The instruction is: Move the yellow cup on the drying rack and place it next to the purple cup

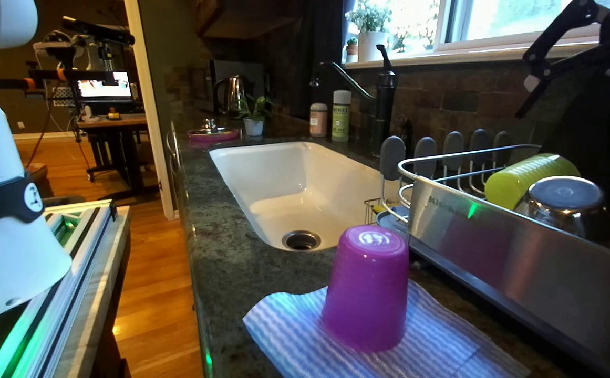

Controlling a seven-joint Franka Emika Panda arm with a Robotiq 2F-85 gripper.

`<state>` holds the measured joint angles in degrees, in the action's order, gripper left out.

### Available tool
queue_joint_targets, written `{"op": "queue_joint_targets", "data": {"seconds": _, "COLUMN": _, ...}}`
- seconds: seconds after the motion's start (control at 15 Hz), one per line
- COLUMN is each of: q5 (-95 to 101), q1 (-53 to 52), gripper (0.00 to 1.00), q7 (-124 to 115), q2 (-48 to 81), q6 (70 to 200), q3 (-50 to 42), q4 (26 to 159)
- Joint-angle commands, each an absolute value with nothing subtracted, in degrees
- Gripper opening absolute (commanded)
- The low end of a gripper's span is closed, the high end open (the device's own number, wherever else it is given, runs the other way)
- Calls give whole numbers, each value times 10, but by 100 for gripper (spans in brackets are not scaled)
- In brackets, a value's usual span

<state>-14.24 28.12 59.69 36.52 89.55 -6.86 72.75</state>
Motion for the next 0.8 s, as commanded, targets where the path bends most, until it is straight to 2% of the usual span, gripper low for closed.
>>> {"op": "queue_joint_targets", "data": {"seconds": 0.0, "q5": -101, "q1": 270, "gripper": 100, "q7": 606, "q2": 430, "q6": 905, "q3": -66, "q4": 638}}
{"op": "queue_joint_targets", "data": {"seconds": 0.33, "q5": -98, "q1": 278, "gripper": 100, "q7": 594, "q2": 496, "q6": 957, "q3": -52, "q4": 571}}
{"op": "queue_joint_targets", "data": {"seconds": 0.73, "q5": -124, "q1": 277, "gripper": 100, "q7": 546, "q2": 518, "q6": 957, "q3": -61, "q4": 563}}
